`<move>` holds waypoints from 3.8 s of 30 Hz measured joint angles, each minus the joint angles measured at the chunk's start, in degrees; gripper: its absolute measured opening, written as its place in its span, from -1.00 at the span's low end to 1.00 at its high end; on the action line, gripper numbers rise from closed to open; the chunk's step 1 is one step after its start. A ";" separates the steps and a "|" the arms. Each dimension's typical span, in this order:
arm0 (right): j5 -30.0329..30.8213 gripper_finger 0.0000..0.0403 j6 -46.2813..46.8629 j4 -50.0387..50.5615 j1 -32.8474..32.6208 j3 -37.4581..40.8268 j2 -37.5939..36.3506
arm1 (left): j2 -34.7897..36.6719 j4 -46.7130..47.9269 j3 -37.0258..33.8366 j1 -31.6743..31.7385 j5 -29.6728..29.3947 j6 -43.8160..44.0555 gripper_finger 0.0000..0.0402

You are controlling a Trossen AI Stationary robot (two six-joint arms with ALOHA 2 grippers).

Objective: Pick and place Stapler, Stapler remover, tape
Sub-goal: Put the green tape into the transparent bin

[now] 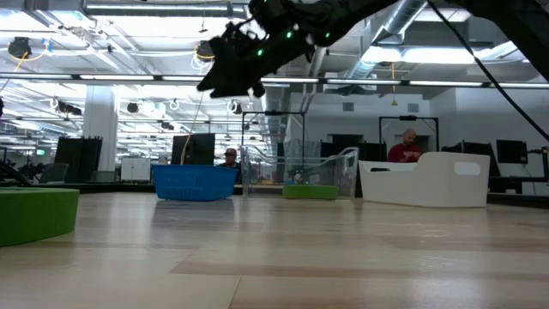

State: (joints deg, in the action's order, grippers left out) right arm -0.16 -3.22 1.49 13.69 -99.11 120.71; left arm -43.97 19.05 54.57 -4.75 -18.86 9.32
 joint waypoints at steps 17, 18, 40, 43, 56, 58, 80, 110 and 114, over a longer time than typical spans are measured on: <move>-4.69 0.12 2.68 18.87 -2.90 0.00 -15.00 | 0.00 0.00 -0.04 0.00 0.01 0.00 0.13; -4.66 0.09 2.66 19.24 -3.62 0.00 -15.54 | 0.00 -0.01 -0.04 0.00 0.01 0.00 0.13; 1.72 -0.98 2.66 26.51 -21.71 0.05 -17.71 | -0.01 -0.02 -0.04 0.00 0.03 0.00 0.13; 1.97 -0.99 2.64 28.63 -22.72 0.05 -17.71 | 0.00 -0.02 -0.04 0.00 0.02 0.00 0.13; 1.75 -1.00 10.91 11.41 -24.63 25.26 -26.35 | -0.01 0.04 -0.04 0.00 0.03 -0.01 0.13; 1.77 -1.00 12.33 8.92 -24.61 29.63 -29.44 | -0.02 -0.02 -0.04 0.00 0.03 0.00 0.13; 1.94 -1.00 15.34 1.06 -24.45 58.72 -55.05 | -0.02 -0.79 -0.02 0.00 0.03 2.69 0.13; -1.49 -1.00 15.30 -19.36 -19.63 85.87 -61.31 | 0.00 -2.47 0.02 0.00 0.03 2.75 0.13; -1.49 -1.00 15.31 -19.35 -17.58 89.52 -66.75 | -0.02 -2.69 0.02 0.00 0.03 2.75 0.13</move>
State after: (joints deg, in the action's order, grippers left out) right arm -1.65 12.10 -17.86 -3.89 -9.60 53.96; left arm -43.99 16.36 54.59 -4.75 -18.83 12.07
